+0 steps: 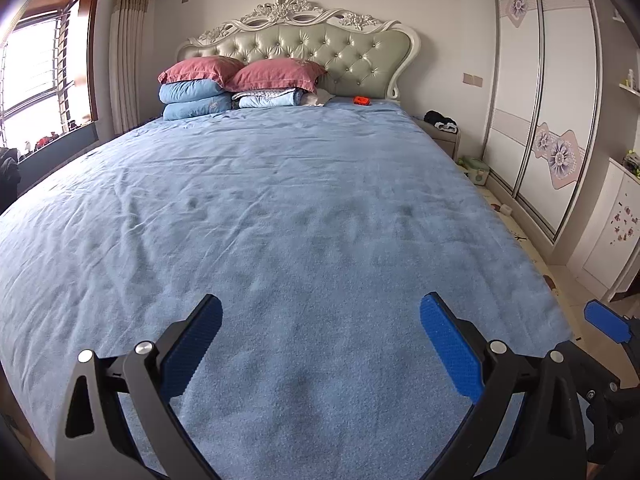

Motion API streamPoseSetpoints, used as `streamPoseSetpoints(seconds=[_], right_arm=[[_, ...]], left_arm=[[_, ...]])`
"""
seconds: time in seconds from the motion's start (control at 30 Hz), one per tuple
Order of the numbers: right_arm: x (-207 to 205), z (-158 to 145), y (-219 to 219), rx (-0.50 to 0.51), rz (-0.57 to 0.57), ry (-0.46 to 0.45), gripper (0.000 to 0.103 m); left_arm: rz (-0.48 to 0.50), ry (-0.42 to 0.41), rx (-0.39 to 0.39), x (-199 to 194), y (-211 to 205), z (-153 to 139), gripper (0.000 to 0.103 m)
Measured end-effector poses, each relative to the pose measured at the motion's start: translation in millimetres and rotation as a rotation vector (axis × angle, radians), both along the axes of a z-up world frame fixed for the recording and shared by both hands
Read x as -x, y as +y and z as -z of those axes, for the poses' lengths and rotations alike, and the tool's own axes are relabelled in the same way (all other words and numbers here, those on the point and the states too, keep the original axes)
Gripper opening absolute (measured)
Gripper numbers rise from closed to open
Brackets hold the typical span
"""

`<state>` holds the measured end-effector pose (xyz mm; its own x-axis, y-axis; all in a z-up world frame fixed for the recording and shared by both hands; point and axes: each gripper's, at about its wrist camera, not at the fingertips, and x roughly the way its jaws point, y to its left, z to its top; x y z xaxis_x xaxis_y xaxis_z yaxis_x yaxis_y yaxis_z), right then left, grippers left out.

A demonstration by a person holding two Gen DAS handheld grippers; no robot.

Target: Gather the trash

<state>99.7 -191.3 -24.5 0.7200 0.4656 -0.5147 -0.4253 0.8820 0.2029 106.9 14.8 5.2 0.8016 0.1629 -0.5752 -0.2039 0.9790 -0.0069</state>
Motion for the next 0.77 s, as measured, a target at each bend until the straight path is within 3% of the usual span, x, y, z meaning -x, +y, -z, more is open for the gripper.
streamPoseSetpoints(seconds=[0.2, 0.3, 0.57, 0.77], right_arm=[[-3, 3, 1, -0.009, -0.014, 0.017, 0.088], [-6, 3, 4, 0.004, -0.024, 0.021, 0.088], [-15, 5, -1, -0.007, -0.021, 0.035, 0.088], [-18, 9, -8, -0.02, 0.005, 0.048, 0.088]], left_arm=[[0.013, -0.018, 0.005, 0, -2, -2, 0.099], [0.007, -0.028, -0.032, -1, -5, -4, 0.099], [0.022, 0.029, -0.075, -17, -9, -3, 0.099], [0.017, 0.045, -0.046, -20, -4, -2, 0.099]])
